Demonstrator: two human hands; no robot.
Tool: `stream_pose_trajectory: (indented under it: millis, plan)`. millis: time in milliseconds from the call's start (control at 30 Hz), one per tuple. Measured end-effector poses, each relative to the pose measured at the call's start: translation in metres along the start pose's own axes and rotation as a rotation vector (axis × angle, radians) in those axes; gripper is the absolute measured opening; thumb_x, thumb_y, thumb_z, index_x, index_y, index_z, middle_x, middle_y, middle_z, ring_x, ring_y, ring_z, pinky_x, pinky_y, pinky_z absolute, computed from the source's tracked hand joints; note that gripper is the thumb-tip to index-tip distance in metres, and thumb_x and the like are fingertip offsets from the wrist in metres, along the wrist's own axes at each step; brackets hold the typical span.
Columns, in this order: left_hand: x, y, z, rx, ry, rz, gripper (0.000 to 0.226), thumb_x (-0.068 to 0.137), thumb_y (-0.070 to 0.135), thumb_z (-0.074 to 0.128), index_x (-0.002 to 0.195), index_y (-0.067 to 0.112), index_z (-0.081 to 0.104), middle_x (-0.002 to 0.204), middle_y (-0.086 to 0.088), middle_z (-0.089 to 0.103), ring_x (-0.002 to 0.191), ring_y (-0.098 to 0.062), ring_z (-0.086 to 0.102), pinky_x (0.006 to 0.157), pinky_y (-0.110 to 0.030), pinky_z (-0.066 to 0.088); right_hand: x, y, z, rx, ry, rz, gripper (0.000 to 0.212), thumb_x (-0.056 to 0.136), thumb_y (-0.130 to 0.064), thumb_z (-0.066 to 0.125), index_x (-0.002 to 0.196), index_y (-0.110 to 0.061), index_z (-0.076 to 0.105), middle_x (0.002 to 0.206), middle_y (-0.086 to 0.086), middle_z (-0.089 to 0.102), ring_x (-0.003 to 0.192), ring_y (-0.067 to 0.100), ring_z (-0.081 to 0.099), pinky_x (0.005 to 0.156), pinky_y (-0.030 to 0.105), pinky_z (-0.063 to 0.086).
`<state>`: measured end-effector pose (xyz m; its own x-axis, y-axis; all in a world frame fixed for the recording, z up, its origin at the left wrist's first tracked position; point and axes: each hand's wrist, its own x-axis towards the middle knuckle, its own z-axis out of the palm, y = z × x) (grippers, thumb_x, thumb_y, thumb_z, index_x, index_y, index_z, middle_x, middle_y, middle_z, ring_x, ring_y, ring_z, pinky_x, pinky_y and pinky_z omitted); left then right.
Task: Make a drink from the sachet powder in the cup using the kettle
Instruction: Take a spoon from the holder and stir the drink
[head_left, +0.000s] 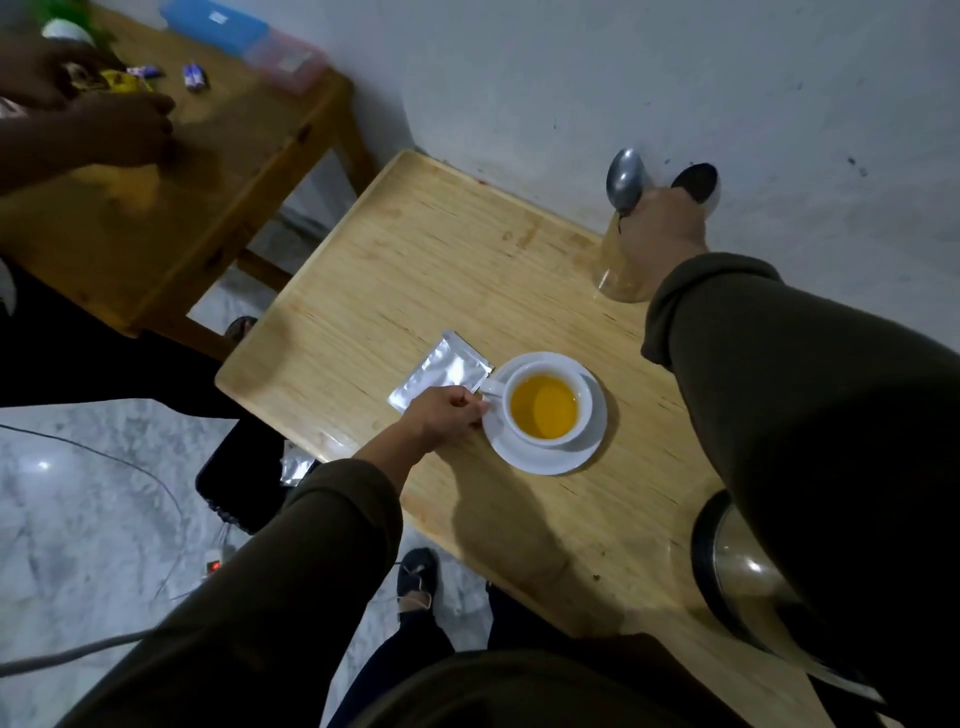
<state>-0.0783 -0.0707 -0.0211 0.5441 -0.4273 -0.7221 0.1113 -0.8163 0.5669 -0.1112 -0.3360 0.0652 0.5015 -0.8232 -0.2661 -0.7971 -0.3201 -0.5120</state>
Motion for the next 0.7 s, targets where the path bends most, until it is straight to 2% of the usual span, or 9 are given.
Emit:
stream_pose_trajectory:
  millis: [133, 267, 400, 500, 567, 633, 700]
  plan:
    - [0.001, 0.005, 0.0, 0.103, -0.027, 0.002, 0.029, 0.094, 0.034, 0.055, 0.097, 0.007, 0.065, 0.1, -0.012, 0.065, 0.095, -0.024, 0.059, 0.095, -0.038, 0.048, -0.002, -0.002, -0.014, -0.004, 0.06, -0.063, 0.032, 0.091, -0.017, 0.046, 0.115, -0.004, 0.063, 0.123, 0.019, 0.062, 0.115, 0.035, 0.056, 0.093, 0.038, 0.045]
    - [0.001, 0.012, 0.0, 0.178, -0.076, 0.015, 0.039, 0.097, 0.03, 0.049, 0.119, -0.001, 0.061, 0.124, -0.019, 0.062, 0.117, -0.033, 0.057, 0.102, -0.04, 0.044, -0.007, -0.012, -0.027, 0.061, 0.113, -0.1, 0.03, 0.091, -0.014, 0.046, 0.114, -0.006, 0.062, 0.121, 0.017, 0.063, 0.113, 0.032, 0.057, 0.092, 0.035, 0.045]
    - [0.002, 0.014, -0.001, 0.195, -0.119, 0.04, 0.037, 0.098, 0.024, 0.046, 0.122, -0.002, 0.058, 0.128, -0.023, 0.061, 0.119, -0.038, 0.057, 0.105, -0.046, 0.045, -0.02, -0.022, -0.034, 0.196, 0.227, -0.137, 0.023, 0.094, -0.015, 0.044, 0.112, -0.008, 0.058, 0.106, 0.009, 0.061, 0.092, 0.02, 0.056, 0.084, 0.034, 0.049]
    - [0.002, 0.014, -0.003, 0.263, -0.146, 0.085, 0.039, 0.098, 0.028, 0.045, 0.123, 0.001, 0.057, 0.127, -0.023, 0.061, 0.119, -0.039, 0.057, 0.104, -0.047, 0.045, -0.038, -0.03, -0.037, 0.309, 0.255, -0.113, 0.021, 0.094, -0.014, 0.042, 0.103, -0.007, 0.059, 0.1, 0.009, 0.065, 0.092, 0.024, 0.063, 0.085, 0.039, 0.054]
    - [0.0, 0.015, -0.005, 0.32, -0.152, 0.128, 0.038, 0.098, 0.027, 0.043, 0.124, 0.001, 0.054, 0.127, -0.022, 0.061, 0.119, -0.039, 0.057, 0.098, -0.043, 0.046, -0.053, -0.032, -0.035, 0.391, 0.274, -0.076, 0.015, 0.092, -0.012, 0.048, 0.094, -0.008, 0.062, 0.1, 0.012, 0.069, 0.092, 0.024, 0.067, 0.085, 0.038, 0.056]
    - [-0.005, 0.017, -0.006, 0.361, -0.138, 0.169, 0.038, 0.098, 0.029, 0.042, 0.124, 0.003, 0.052, 0.126, -0.019, 0.061, 0.116, -0.037, 0.057, 0.09, -0.038, 0.046, -0.07, -0.032, -0.03, 0.47, 0.289, -0.024, 0.013, 0.089, -0.008, 0.052, 0.082, -0.013, 0.062, 0.098, 0.014, 0.071, 0.089, 0.025, 0.069, 0.085, 0.036, 0.057]
    - [-0.009, 0.017, -0.008, 0.366, -0.141, 0.227, 0.04, 0.099, 0.031, 0.041, 0.126, 0.002, 0.05, 0.128, -0.018, 0.06, 0.117, -0.034, 0.056, 0.094, -0.038, 0.044, -0.09, -0.03, -0.02, 0.527, 0.323, 0.061, 0.013, 0.086, -0.008, 0.055, 0.08, -0.02, 0.055, 0.091, 0.006, 0.07, 0.082, 0.021, 0.067, 0.08, 0.034, 0.056]
